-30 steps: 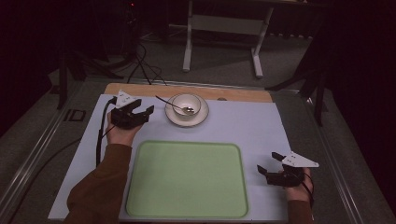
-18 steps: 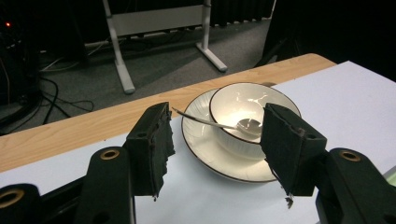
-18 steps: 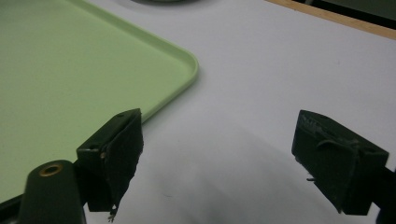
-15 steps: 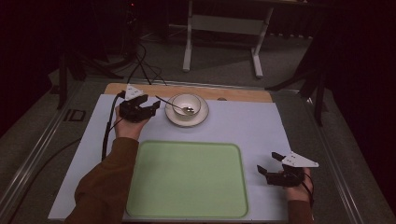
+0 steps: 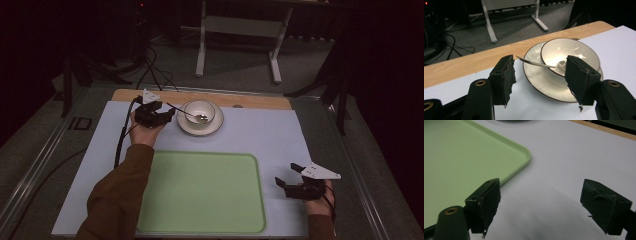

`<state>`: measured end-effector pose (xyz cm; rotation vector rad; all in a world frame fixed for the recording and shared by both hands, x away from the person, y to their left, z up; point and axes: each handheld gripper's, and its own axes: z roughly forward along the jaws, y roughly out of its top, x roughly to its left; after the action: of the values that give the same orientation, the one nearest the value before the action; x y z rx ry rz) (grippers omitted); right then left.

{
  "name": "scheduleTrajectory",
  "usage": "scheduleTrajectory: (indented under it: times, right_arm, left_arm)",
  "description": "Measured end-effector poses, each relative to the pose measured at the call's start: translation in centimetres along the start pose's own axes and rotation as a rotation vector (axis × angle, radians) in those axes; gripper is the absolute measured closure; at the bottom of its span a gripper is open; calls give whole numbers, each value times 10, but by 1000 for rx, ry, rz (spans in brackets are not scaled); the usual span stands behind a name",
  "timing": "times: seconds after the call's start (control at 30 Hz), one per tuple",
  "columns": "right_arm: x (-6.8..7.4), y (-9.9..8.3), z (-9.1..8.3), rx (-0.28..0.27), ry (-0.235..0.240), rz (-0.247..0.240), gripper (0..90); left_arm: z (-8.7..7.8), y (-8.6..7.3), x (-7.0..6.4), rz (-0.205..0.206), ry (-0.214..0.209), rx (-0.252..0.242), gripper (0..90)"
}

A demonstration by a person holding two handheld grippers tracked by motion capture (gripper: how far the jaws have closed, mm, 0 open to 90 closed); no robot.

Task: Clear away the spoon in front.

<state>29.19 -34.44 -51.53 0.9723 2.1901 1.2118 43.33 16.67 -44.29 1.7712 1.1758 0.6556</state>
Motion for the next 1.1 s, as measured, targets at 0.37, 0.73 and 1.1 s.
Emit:
scheduleTrajectory:
  times: [0.37, 0.73, 1.1]
  right_arm:
    - [0, 0, 0, 1, 2, -1, 162]
    - [0, 0, 0, 2, 4, -1, 162]
    - [0, 0, 0, 2, 4, -3, 162]
  left_arm:
    - [32, -11, 6, -53, 3, 11, 414]
    - [56, -14, -1, -75, -68, 19, 554]
    - [55, -11, -6, -101, -107, -57, 794]
